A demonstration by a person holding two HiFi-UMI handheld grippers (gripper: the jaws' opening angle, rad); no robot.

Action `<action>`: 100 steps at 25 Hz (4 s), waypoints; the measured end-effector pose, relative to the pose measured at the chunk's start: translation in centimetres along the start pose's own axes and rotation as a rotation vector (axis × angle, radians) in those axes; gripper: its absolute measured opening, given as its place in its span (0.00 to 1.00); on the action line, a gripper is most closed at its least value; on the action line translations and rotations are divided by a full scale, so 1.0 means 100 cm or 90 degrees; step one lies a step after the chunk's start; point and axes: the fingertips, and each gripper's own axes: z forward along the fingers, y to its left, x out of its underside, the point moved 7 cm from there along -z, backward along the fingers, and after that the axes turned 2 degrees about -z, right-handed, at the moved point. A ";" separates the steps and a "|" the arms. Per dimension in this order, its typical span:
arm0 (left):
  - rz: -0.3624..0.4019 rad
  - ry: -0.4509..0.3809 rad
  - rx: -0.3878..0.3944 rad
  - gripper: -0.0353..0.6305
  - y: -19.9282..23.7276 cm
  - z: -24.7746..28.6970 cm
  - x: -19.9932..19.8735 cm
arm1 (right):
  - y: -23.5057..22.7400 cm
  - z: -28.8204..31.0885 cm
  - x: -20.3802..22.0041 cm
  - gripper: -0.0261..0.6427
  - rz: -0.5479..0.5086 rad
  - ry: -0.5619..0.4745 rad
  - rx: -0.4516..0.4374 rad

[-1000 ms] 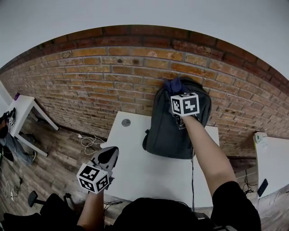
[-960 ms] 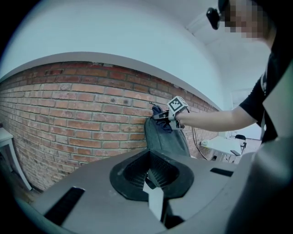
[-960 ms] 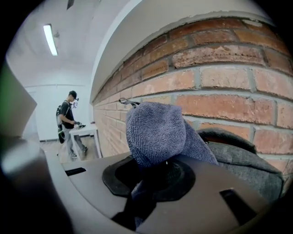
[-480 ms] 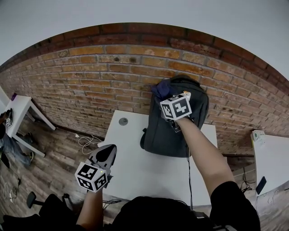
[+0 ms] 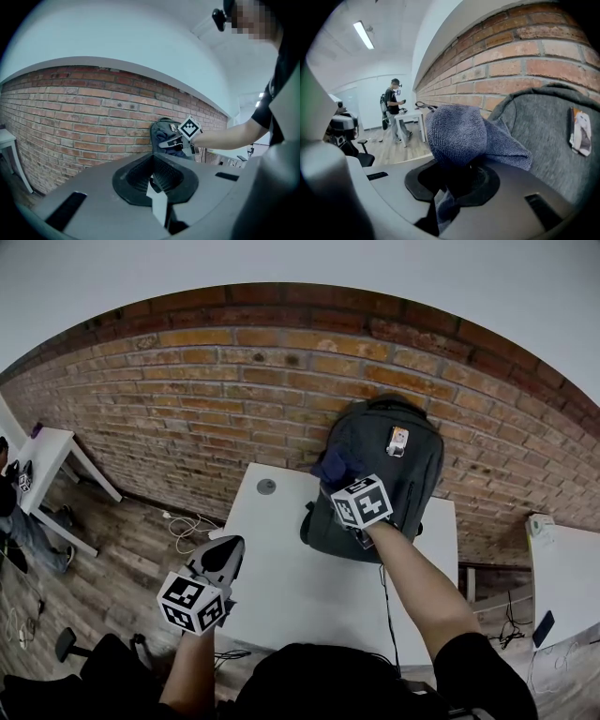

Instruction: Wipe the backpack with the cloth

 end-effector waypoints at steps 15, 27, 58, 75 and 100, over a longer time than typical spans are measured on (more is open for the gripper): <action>-0.014 0.036 -0.012 0.05 0.008 -0.042 0.024 | 0.075 0.020 0.105 0.13 0.188 0.021 -0.025; -0.010 0.050 -0.023 0.05 0.044 -0.072 0.031 | 0.113 0.054 0.169 0.13 0.336 0.096 -0.006; -0.019 0.014 0.004 0.05 0.086 -0.053 0.027 | -0.018 0.062 -0.048 0.13 0.504 -0.149 0.175; -0.014 0.010 0.007 0.05 0.084 -0.055 0.025 | -0.059 -0.019 -0.100 0.13 0.251 -0.216 0.300; 0.056 -0.013 0.104 0.04 0.034 0.013 -0.019 | -0.065 -0.247 0.009 0.13 0.118 -0.290 0.521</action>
